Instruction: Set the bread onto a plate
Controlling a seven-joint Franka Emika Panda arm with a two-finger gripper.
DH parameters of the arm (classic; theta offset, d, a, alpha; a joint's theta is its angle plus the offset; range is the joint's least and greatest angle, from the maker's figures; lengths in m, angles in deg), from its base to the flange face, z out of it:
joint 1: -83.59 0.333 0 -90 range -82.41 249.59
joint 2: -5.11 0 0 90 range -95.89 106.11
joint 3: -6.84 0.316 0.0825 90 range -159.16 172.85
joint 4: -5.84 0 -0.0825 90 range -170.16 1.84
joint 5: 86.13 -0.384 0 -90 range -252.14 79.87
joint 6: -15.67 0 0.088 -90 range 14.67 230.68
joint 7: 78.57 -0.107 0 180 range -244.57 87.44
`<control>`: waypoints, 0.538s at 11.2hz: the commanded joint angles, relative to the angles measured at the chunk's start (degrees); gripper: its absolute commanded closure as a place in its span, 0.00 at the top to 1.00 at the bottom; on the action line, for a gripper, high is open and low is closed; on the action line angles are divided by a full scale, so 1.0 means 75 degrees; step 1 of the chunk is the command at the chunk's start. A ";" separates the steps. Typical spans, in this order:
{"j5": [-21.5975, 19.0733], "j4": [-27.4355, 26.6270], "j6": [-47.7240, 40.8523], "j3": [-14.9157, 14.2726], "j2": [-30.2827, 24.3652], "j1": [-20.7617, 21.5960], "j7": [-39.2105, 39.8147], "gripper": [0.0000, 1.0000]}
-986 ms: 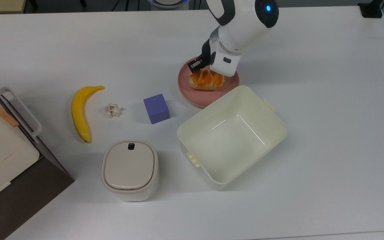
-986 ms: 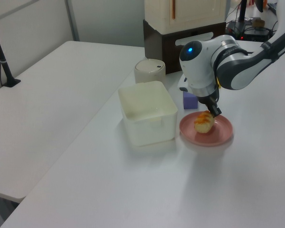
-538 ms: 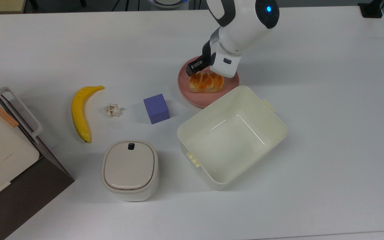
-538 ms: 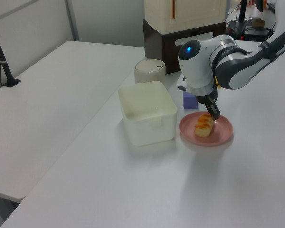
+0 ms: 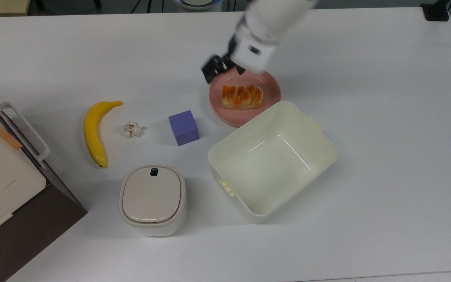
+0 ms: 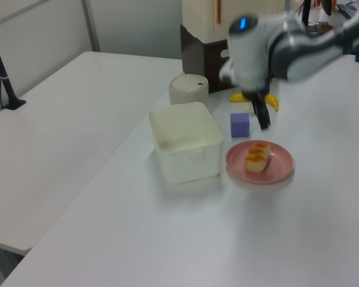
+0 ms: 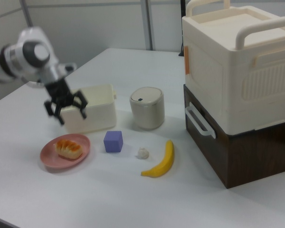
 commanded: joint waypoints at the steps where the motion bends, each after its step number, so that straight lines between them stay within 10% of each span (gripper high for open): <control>1: -0.1910 0.1017 -0.0280 -0.0471 -0.1053 -0.1357 -0.0034 1.00; 4: -0.3505 0.1396 -0.0280 -0.1596 -0.1592 -0.1489 0.0012 1.00; 6: -0.3555 0.1407 -0.0315 -0.1889 -0.1664 -0.1524 0.0036 1.00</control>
